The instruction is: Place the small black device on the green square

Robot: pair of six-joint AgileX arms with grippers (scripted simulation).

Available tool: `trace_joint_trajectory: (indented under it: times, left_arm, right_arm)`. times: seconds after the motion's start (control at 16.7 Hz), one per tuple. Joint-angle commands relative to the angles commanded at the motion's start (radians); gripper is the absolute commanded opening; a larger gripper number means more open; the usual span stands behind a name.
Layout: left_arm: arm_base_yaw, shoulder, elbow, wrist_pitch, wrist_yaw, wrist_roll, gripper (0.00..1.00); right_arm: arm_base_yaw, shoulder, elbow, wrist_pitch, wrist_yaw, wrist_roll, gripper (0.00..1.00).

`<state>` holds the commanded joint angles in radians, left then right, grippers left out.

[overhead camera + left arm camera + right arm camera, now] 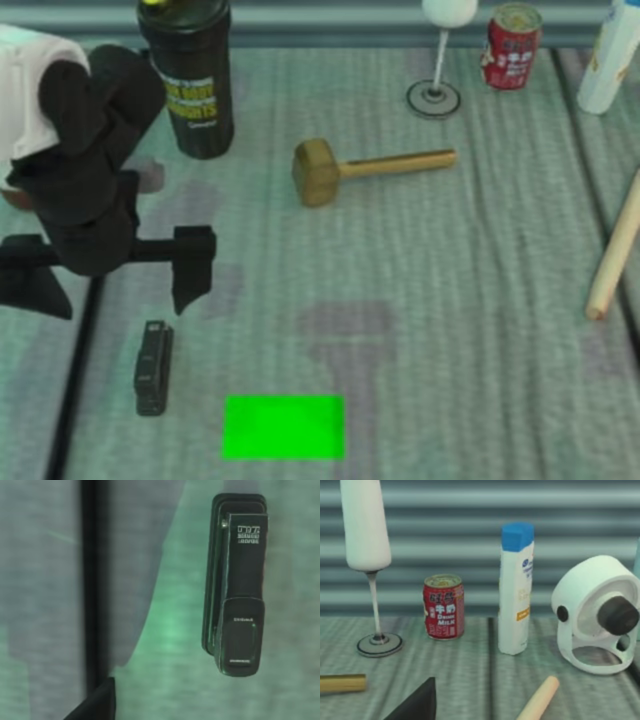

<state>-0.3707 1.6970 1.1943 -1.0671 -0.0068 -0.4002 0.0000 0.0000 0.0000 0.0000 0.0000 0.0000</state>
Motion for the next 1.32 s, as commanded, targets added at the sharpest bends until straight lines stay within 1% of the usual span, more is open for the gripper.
trace_joint_trajectory:
  times: [0.42,0.54,0.84,0.96,1.26,1.32]
  left_arm:
    - [0.003,0.01,-0.009,0.014,0.0,0.001,1.0]
    - [0.002,0.034,-0.042,0.069,0.0,0.003,1.0]
    - [0.004,0.135,-0.169,0.307,0.0,0.005,1.0]
    - [0.004,0.167,-0.207,0.373,0.0,0.006,1.0]
    - [0.004,0.179,-0.221,0.397,0.0,0.006,1.0]
    - [0.004,0.179,-0.221,0.397,0.0,0.006,0.92]
  right_arm:
    - [0.0,0.0,0.0,0.0,0.0,0.0,1.0]
    - [0.0,0.0,0.0,0.0,0.0,0.0,1.0]
    - [0.0,0.0,0.0,0.0,0.0,0.0,1.0]
    - [0.0,0.0,0.0,0.0,0.0,0.0,1.0]
    - [0.0,0.0,0.0,0.0,0.0,0.0,1.0]
    - [0.0,0.0,0.0,0.0,0.0,0.0,1.0]
